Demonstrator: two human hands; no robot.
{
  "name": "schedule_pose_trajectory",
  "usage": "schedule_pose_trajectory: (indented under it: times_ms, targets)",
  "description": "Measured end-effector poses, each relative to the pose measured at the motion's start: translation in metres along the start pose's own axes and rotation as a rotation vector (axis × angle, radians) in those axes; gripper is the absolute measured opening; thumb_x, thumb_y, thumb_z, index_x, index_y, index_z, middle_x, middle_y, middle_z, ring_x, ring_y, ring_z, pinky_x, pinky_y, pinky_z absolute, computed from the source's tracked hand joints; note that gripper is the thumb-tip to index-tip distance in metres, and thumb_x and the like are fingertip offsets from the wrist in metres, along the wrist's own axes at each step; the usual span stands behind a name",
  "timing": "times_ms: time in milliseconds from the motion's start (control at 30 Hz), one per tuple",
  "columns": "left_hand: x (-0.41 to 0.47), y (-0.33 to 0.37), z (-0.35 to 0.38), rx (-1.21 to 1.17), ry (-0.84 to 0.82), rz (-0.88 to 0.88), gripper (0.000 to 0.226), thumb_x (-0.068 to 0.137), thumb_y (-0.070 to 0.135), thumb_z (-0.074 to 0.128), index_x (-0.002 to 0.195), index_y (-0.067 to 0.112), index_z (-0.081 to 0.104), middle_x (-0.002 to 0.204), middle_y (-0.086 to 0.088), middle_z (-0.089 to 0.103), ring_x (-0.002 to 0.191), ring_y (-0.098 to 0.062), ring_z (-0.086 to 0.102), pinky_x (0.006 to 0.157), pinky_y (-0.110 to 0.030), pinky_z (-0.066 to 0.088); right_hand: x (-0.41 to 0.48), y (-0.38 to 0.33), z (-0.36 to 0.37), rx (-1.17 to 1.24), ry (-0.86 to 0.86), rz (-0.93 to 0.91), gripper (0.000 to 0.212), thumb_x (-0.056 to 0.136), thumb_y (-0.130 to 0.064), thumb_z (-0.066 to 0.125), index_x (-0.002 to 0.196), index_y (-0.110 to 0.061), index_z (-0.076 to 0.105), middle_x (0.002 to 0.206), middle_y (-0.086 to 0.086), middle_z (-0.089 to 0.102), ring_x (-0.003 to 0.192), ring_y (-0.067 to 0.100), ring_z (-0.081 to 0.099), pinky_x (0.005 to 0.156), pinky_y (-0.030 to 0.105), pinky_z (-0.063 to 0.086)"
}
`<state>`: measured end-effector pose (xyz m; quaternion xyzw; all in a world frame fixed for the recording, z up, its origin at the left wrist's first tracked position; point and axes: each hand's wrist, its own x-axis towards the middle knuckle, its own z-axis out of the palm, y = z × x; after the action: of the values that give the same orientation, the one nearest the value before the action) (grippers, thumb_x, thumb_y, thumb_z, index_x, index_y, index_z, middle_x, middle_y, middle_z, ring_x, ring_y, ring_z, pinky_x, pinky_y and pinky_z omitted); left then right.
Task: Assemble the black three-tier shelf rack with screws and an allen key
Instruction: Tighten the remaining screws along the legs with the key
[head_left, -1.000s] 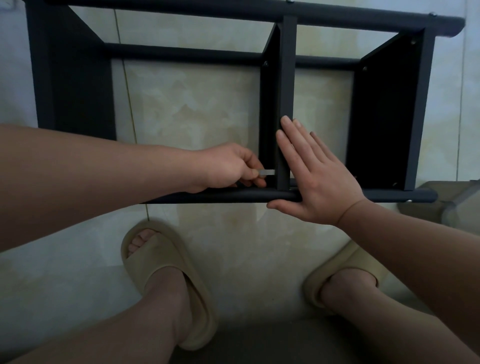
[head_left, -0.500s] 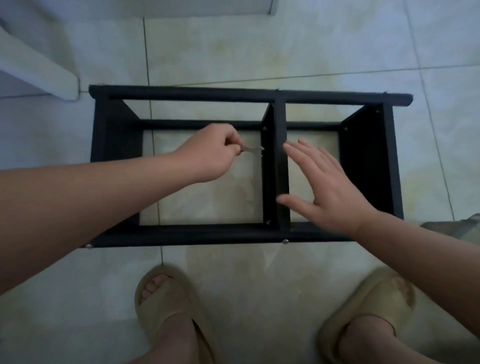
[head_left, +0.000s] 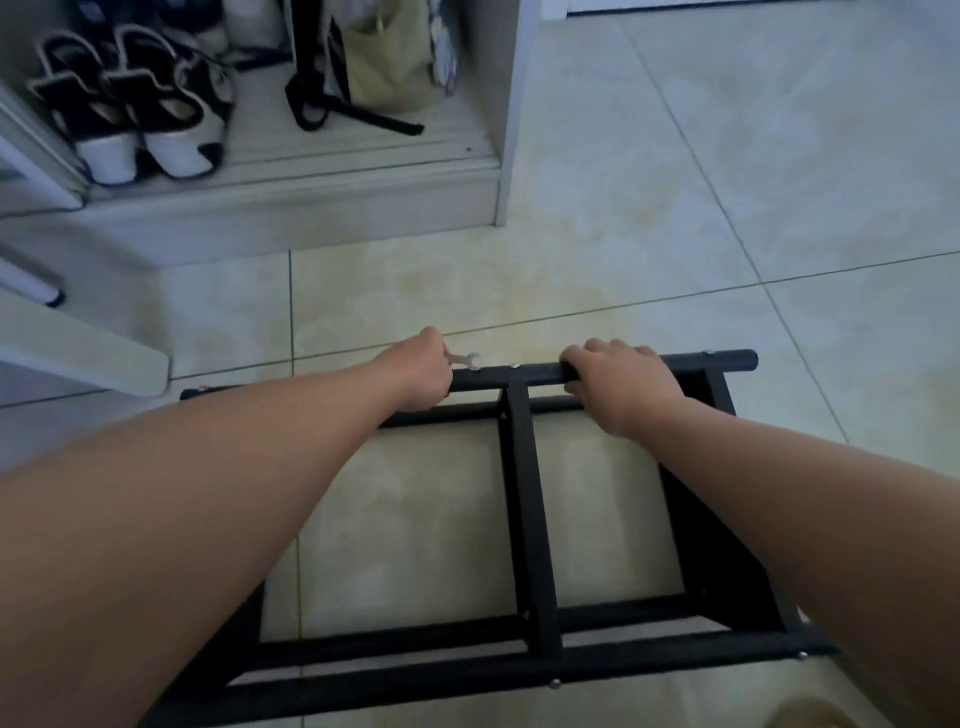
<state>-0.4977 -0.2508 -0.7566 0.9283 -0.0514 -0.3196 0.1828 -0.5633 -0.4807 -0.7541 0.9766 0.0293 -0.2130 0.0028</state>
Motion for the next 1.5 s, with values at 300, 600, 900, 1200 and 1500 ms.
schedule_pose_trajectory:
  times_ms: [300,600,900,1200,1500]
  targets:
    - [-0.099,0.044,-0.045,0.167,-0.061,0.026,0.025,0.098,0.003,0.045,0.123,0.0,0.048,0.108,-0.019,0.068,0.101,-0.034,0.064,0.072,-0.033,0.039,-0.101,-0.005,-0.046,0.074,0.161,-0.01,0.031,0.105,-0.04,0.047,0.133,-0.028,0.051,0.125,-0.002,0.057,0.117,0.026,0.051,0.101,0.044,0.038]
    - [-0.223,0.044,0.008,0.059,0.223,0.046,0.014,0.096,0.008,0.037,0.107,0.016,0.037,0.088,0.0,0.055,0.082,-0.026,0.052,0.075,-0.037,0.035,-0.23,-0.029,-0.038,0.128,0.241,0.046,0.029,0.104,-0.039,0.051,0.131,-0.028,0.054,0.126,-0.005,0.054,0.119,0.024,0.048,0.1,0.041,0.037]
    - [-0.312,0.021,0.086,-0.039,0.502,0.112,0.017,0.099,0.006,0.033,0.103,0.022,0.037,0.068,0.01,0.049,0.062,-0.008,0.039,0.08,-0.036,0.032,-0.323,-0.049,0.008,0.13,0.284,0.03,0.032,0.103,-0.02,0.051,0.135,-0.025,0.054,0.129,-0.003,0.053,0.118,0.026,0.048,0.116,0.049,0.026]
    - [-0.338,0.013,0.126,-0.078,0.447,0.129,0.016,0.099,0.007,0.033,0.102,0.023,0.037,0.076,0.01,0.052,0.068,-0.013,0.045,0.086,-0.034,0.029,-0.361,-0.052,0.031,0.134,0.212,0.038,0.03,0.101,-0.026,0.057,0.131,-0.023,0.057,0.126,-0.003,0.056,0.116,0.024,0.05,0.096,0.037,0.04]
    - [-0.347,0.017,0.142,-0.115,0.365,0.041,0.016,0.1,0.009,0.036,0.107,0.023,0.04,0.076,0.009,0.056,0.071,-0.013,0.05,0.085,-0.033,0.027,-0.361,-0.046,0.028,0.171,0.088,-0.009,0.043,0.095,-0.043,0.065,0.13,-0.021,0.054,0.128,-0.001,0.052,0.12,0.025,0.049,0.09,0.036,0.044]
